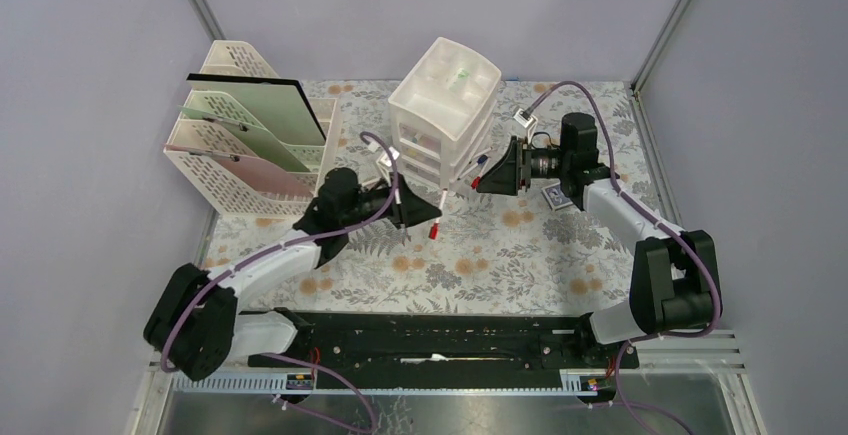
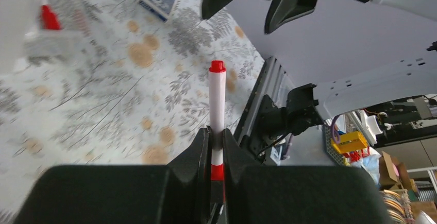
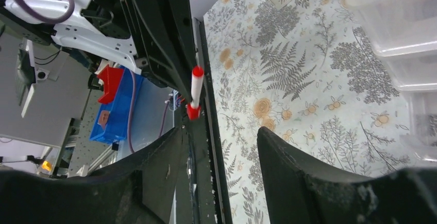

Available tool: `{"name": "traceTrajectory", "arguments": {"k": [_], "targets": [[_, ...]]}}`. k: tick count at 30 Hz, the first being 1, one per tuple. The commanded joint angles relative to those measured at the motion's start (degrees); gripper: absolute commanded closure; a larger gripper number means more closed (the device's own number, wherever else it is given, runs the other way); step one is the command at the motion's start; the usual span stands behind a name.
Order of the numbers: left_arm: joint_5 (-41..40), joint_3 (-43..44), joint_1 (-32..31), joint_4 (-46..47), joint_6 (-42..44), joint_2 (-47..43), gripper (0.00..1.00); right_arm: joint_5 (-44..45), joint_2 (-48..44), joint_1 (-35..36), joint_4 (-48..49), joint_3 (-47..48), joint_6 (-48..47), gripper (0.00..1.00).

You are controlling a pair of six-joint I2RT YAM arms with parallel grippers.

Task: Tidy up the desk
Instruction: Place the stationery in the drawer.

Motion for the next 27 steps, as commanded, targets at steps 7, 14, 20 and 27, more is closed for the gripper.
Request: {"name": "traceTrajectory", "arguments": {"k": [7, 14, 20, 27], "targets": [[-12.34, 9.49, -9.02, 14.56, -6.96, 9.22, 1.00, 1.56, -2.21, 1.51, 16.32, -1.20, 17.58, 0.35], [-13.94, 9.73, -10.09, 17.84, -10.11, 11.59, 1.00, 2.90, -1.62, 1.82, 21.49, -1.48, 23.69, 0.38], [-14.84, 10.54, -11.02, 18.81, -11.26, 13.36, 1.00, 2.98, -0.58, 2.72, 22.15, -0.48, 25.31, 0.41], [-15.45, 11.59, -11.78, 19.10, -12.17, 15.04, 1.00, 3.03, 0.19, 4.13, 21.88, -0.30, 24.92, 0.51]]}}
